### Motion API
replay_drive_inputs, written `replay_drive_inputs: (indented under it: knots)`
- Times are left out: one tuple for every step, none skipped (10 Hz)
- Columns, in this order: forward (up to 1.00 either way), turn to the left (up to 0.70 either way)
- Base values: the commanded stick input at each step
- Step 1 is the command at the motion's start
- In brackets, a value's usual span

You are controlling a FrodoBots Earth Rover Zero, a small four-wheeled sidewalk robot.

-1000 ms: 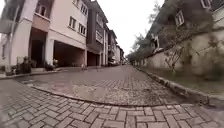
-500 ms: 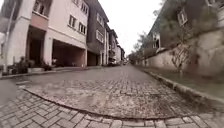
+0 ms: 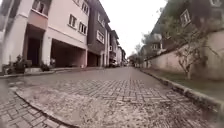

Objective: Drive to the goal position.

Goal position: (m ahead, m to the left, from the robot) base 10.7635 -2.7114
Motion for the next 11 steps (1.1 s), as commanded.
replay_drive_inputs:
  knots:
    - [0.7, 0.0]
    - [0.7, 0.0]
    - [0.7, 0.0]
    - [0.7, 0.0]
    - [0.7, 0.0]
    - [0.7, 0.0]
    - [0.7, 0.0]
    - [0.7, 0.0]
    - [0.7, 0.0]
    - [0.7, 0.0]
    - [0.7, 0.0]
